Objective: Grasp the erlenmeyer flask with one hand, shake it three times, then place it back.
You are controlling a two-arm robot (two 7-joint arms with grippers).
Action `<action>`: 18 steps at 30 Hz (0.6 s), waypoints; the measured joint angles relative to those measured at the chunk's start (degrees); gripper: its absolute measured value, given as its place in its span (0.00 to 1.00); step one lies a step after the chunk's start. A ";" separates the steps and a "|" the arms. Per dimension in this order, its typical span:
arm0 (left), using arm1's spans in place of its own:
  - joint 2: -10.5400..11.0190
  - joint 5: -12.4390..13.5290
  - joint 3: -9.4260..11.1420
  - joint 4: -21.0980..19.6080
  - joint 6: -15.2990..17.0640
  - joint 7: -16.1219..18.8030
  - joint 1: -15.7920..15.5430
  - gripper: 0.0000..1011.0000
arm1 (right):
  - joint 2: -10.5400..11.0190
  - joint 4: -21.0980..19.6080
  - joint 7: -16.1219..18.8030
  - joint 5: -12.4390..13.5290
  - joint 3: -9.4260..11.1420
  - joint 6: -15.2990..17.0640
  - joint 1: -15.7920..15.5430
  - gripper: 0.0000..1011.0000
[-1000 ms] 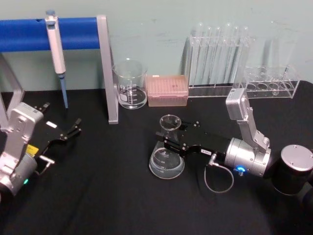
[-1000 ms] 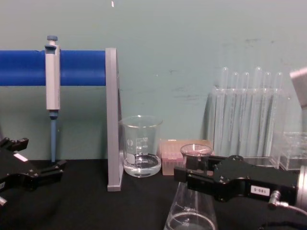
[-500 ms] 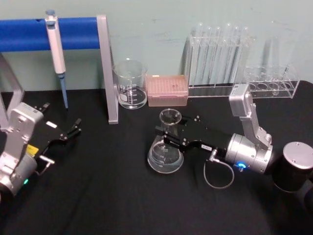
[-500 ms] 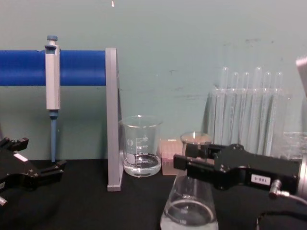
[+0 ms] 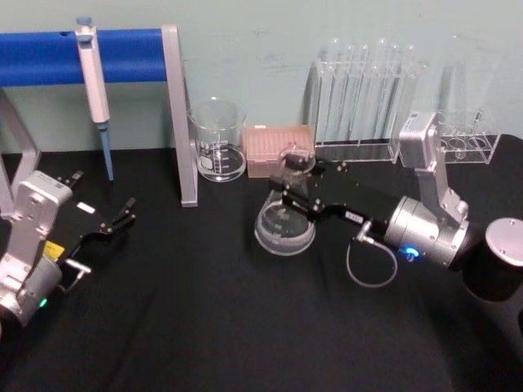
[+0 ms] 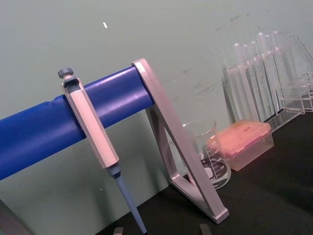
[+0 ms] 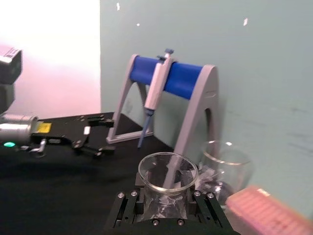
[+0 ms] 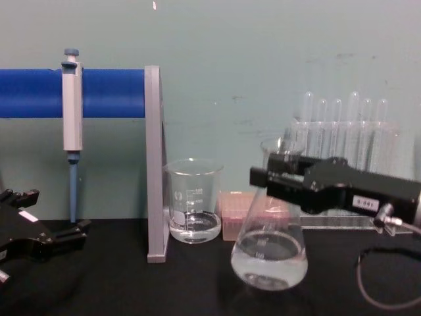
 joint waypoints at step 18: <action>0.00 0.00 0.00 0.00 0.00 0.00 0.00 0.99 | 0.08 -1.35 -3.99 -1.11 3.49 0.81 1.03 0.45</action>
